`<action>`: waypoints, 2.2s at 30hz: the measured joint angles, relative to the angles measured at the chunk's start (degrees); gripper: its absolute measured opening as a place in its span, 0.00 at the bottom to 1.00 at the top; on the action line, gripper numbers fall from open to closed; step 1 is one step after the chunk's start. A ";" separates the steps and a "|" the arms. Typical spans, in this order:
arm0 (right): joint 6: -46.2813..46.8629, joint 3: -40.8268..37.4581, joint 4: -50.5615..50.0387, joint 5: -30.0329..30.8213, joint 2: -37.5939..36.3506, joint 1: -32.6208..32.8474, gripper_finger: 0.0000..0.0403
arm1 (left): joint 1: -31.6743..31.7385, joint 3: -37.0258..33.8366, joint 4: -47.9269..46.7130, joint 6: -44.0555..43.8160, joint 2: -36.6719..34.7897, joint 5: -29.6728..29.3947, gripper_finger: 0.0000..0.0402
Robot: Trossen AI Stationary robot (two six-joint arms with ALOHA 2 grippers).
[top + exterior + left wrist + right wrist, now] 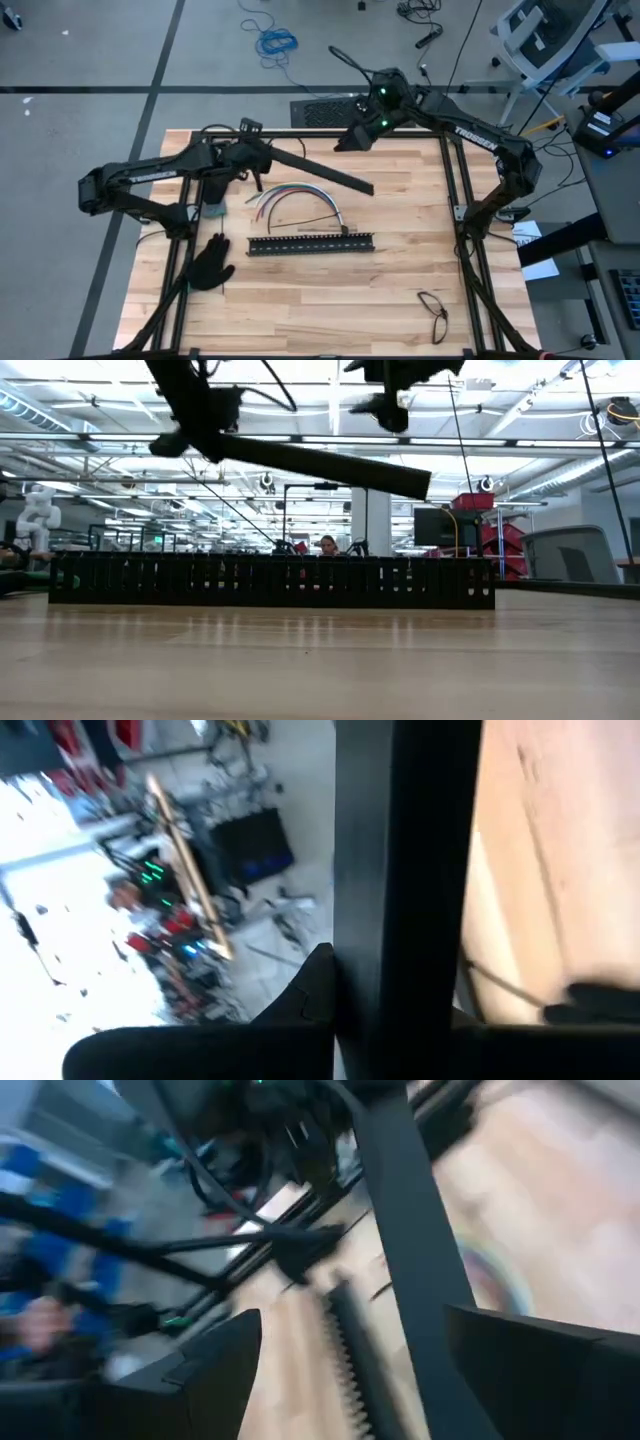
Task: Ziptie cables
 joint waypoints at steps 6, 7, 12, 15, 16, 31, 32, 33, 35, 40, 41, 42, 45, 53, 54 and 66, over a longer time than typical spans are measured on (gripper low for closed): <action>6.01 -9.65 7.09 -14.29 1.12 -5.09 0.75 | -2.90 0.00 0.06 10.12 -6.69 -0.07 0.06; 6.68 -11.23 9.16 -16.69 1.48 -5.31 0.75 | -3.45 0.02 0.12 10.53 -7.66 -0.07 0.06; 10.86 -17.96 20.82 -22.65 3.76 -3.05 0.75 | -6.16 0.04 1.31 11.75 -9.32 -0.12 0.06; 14.32 -19.39 29.29 -24.25 5.64 -1.07 0.75 | -7.69 0.02 1.56 12.38 -9.13 -0.09 0.06; 14.96 -19.44 31.60 -24.27 6.16 -0.54 0.75 | -8.01 0.04 1.73 12.31 -8.97 -0.10 0.06; 27.33 -19.57 51.74 -27.29 14.35 2.48 0.75 | -9.28 0.02 3.83 11.85 -8.56 -1.75 0.06; 28.54 -19.57 53.81 -27.85 14.35 2.57 0.75 | -9.15 0.02 3.83 11.88 -8.56 -1.75 0.06; 29.93 -19.57 55.93 -28.80 14.35 2.63 0.75 | -8.85 0.02 3.98 11.74 -8.60 -1.70 0.06; 33.14 -19.57 60.10 -30.10 14.35 2.86 0.75 | -8.08 0.02 3.93 11.51 -8.60 -1.62 0.06; 35.16 -19.55 61.84 -29.99 14.26 3.98 0.75 | -5.98 0.02 4.62 10.39 -8.60 -0.95 0.06; 35.14 -19.55 61.83 -29.99 14.26 4.31 0.75 | -5.67 0.02 4.64 10.32 -8.60 -0.40 0.06; 35.12 -19.55 61.89 -30.00 14.26 4.63 0.75 | -5.49 0.02 4.75 10.30 -8.60 0.01 0.06; 35.03 -19.55 62.05 -30.01 14.26 5.30 0.75 | -4.95 0.02 5.48 10.35 -8.24 0.35 0.06; 35.21 -19.55 63.26 -29.90 14.26 6.57 0.70 | -4.78 0.04 6.22 9.95 -6.64 0.44 0.06; 35.19 -19.55 63.36 -29.86 14.28 6.61 0.68 | -4.79 0.04 6.27 9.93 -6.61 0.48 0.06; 31.22 -19.55 64.48 -30.79 14.28 6.77 0.29 | -5.34 0.11 5.86 5.83 -6.77 0.88 0.06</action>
